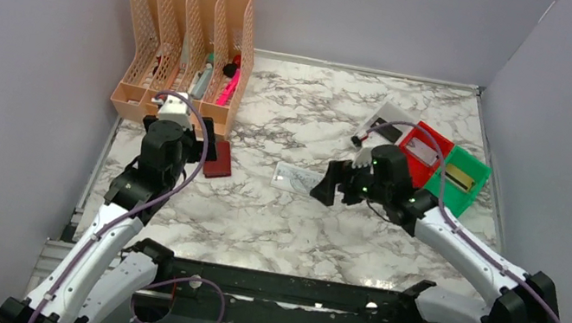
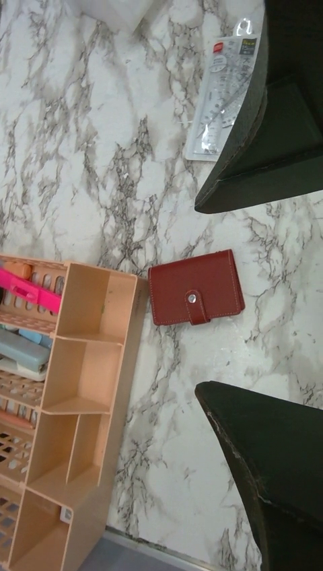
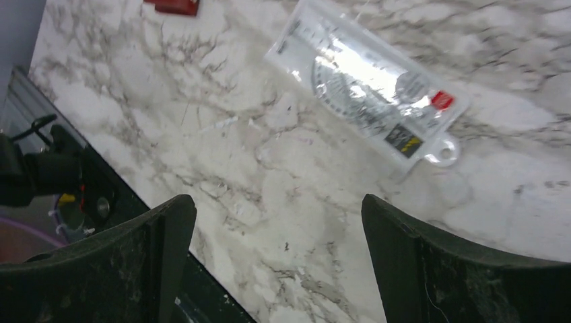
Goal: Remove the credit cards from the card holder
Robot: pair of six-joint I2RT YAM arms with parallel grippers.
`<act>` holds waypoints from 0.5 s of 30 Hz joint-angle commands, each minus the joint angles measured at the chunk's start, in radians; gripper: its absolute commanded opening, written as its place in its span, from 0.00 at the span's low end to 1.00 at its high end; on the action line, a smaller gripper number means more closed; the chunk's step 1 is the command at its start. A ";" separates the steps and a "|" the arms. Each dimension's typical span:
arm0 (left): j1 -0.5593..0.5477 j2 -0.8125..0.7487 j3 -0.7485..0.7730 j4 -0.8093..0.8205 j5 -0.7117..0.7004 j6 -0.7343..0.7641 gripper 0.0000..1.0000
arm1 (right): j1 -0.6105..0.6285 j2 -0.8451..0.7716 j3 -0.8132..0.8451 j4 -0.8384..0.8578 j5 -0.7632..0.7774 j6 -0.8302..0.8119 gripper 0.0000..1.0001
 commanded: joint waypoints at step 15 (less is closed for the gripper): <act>0.042 -0.081 -0.092 0.017 0.153 0.023 0.99 | 0.227 0.506 0.120 0.087 0.083 0.246 0.95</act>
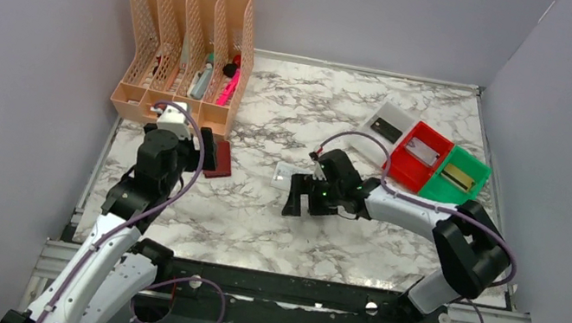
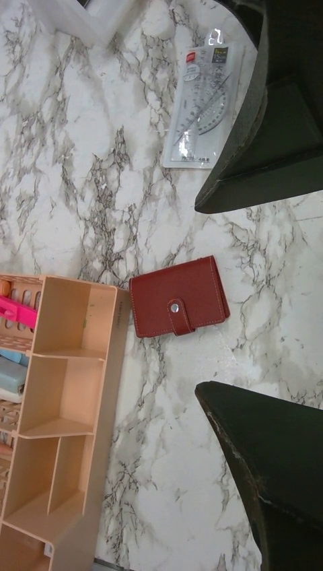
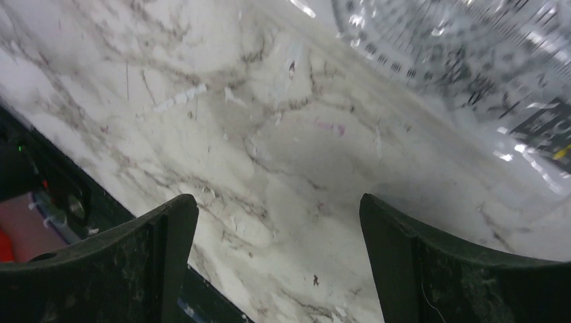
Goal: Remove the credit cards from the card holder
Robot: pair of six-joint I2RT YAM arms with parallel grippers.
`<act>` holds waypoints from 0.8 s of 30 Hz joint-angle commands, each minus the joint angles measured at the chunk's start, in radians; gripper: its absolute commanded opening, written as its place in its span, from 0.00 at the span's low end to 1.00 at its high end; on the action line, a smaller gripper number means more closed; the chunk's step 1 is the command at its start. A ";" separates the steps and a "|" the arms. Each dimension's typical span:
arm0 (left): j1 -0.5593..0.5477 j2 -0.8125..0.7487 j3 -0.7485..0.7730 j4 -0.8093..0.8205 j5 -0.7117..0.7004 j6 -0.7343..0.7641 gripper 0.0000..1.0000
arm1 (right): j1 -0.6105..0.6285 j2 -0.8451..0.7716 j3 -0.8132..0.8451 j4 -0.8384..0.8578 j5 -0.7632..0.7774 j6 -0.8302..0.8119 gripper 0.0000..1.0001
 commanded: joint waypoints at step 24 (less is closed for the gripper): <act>0.034 0.058 -0.005 0.022 0.029 0.015 0.99 | -0.035 0.451 0.706 -0.194 0.369 -0.138 1.00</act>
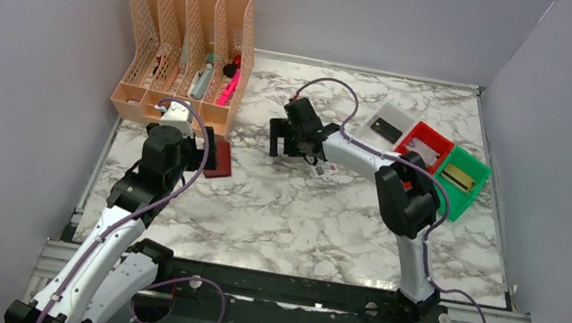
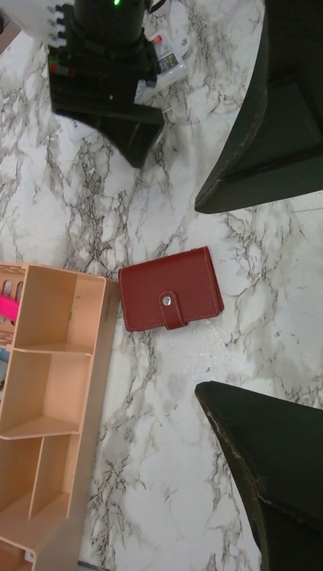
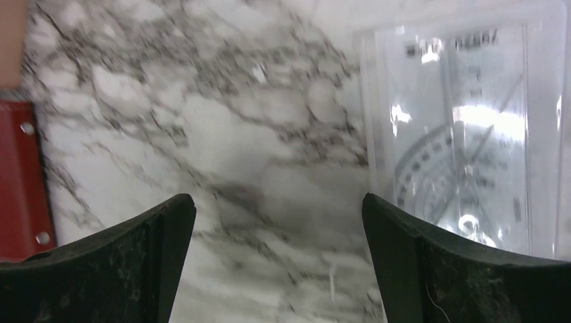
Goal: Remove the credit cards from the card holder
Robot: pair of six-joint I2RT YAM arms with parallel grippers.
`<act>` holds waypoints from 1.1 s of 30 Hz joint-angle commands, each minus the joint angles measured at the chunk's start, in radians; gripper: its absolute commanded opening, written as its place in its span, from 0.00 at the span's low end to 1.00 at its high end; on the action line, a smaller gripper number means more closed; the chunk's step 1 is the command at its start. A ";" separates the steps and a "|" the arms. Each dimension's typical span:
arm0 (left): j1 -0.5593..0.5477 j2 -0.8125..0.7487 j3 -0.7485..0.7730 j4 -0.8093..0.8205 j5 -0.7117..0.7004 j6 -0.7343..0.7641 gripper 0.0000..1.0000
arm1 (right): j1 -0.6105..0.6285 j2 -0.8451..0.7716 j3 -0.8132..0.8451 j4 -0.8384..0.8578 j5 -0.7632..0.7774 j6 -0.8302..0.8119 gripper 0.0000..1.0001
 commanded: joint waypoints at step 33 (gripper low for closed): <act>0.043 0.031 -0.005 0.016 0.040 0.010 0.99 | -0.014 0.023 0.130 -0.210 0.082 -0.097 0.99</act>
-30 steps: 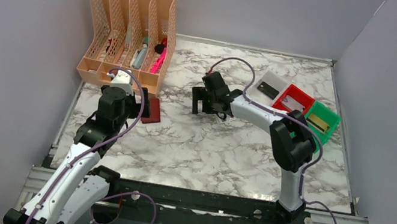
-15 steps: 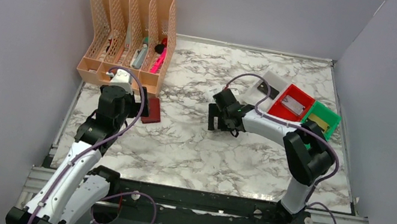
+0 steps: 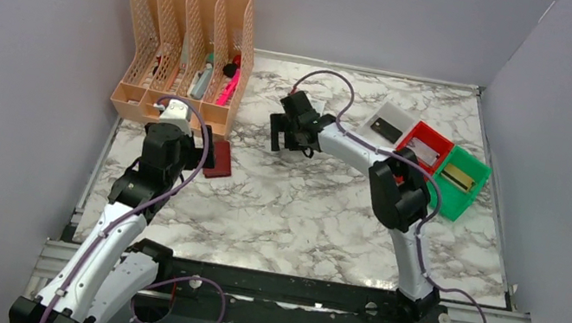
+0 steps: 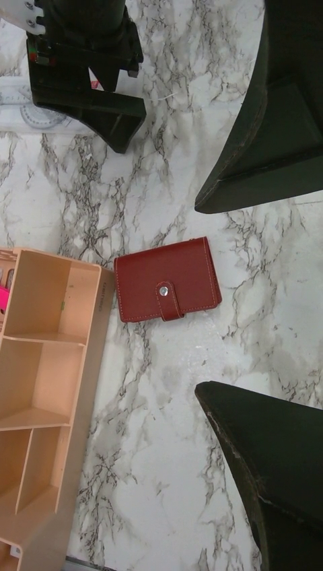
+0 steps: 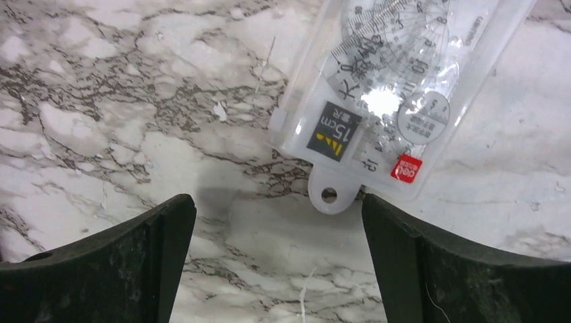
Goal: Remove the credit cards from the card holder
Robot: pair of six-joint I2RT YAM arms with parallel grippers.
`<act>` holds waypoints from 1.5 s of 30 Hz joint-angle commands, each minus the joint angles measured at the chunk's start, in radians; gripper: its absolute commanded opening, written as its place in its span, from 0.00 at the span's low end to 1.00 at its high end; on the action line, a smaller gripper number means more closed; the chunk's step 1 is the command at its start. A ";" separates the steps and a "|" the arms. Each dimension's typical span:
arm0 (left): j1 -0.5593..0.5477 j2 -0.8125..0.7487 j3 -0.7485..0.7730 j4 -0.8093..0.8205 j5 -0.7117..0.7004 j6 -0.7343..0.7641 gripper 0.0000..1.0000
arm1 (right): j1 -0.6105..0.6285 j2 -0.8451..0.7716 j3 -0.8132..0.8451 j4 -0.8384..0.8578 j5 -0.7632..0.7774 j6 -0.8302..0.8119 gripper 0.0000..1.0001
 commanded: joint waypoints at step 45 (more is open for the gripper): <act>0.015 0.025 -0.003 0.016 0.050 0.006 0.99 | -0.505 -0.381 -0.505 -0.001 0.137 0.105 0.99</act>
